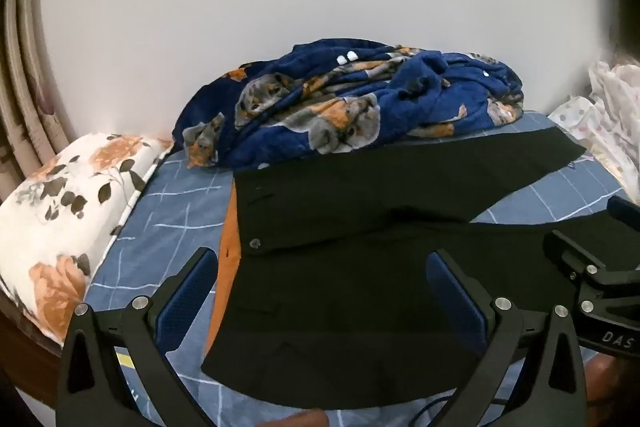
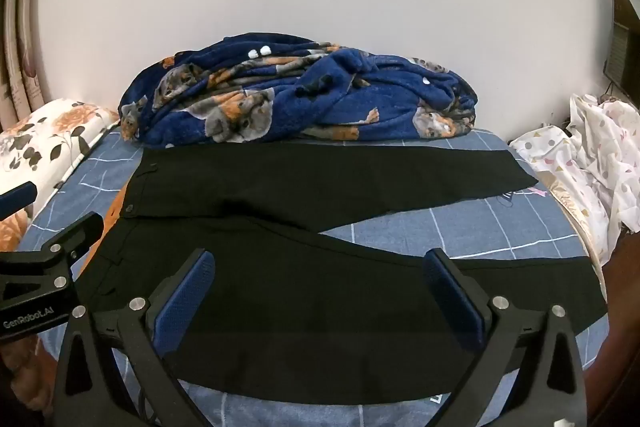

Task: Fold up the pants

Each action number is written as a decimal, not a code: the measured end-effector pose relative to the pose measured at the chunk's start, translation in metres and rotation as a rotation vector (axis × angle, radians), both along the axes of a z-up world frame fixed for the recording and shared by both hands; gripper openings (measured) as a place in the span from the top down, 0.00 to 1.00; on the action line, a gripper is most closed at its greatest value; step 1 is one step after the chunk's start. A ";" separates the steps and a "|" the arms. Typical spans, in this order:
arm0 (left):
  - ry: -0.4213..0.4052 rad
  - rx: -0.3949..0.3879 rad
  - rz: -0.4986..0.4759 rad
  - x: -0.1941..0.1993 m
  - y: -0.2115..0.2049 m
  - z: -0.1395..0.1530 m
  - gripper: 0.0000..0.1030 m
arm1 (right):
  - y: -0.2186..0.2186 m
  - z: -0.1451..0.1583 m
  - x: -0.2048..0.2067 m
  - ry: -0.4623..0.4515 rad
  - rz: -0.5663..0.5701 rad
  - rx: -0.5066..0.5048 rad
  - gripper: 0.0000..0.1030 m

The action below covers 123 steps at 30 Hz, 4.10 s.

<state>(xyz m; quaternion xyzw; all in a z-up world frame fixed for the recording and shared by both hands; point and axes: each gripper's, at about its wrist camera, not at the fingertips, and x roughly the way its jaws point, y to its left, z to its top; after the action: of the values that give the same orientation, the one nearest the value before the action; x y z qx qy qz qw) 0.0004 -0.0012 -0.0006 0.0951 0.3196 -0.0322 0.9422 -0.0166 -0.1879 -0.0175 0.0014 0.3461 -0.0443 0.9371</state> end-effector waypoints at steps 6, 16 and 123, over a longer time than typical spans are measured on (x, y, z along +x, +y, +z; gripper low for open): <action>0.019 -0.029 0.027 -0.001 0.003 -0.002 0.00 | 0.001 0.000 0.000 -0.003 -0.001 0.001 0.00; 0.064 -0.072 0.045 0.008 0.014 -0.004 0.00 | 0.001 0.000 0.000 0.000 0.000 0.006 0.00; 0.415 -0.323 -0.054 0.292 0.193 -0.119 0.11 | 0.016 -0.068 0.073 0.200 0.067 0.108 0.00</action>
<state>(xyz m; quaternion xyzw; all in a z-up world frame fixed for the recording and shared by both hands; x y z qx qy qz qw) 0.2926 0.1914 -0.1194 -0.0570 0.4938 -0.1265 0.8584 0.0565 -0.1718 -0.0852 0.0360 0.4396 0.0056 0.8974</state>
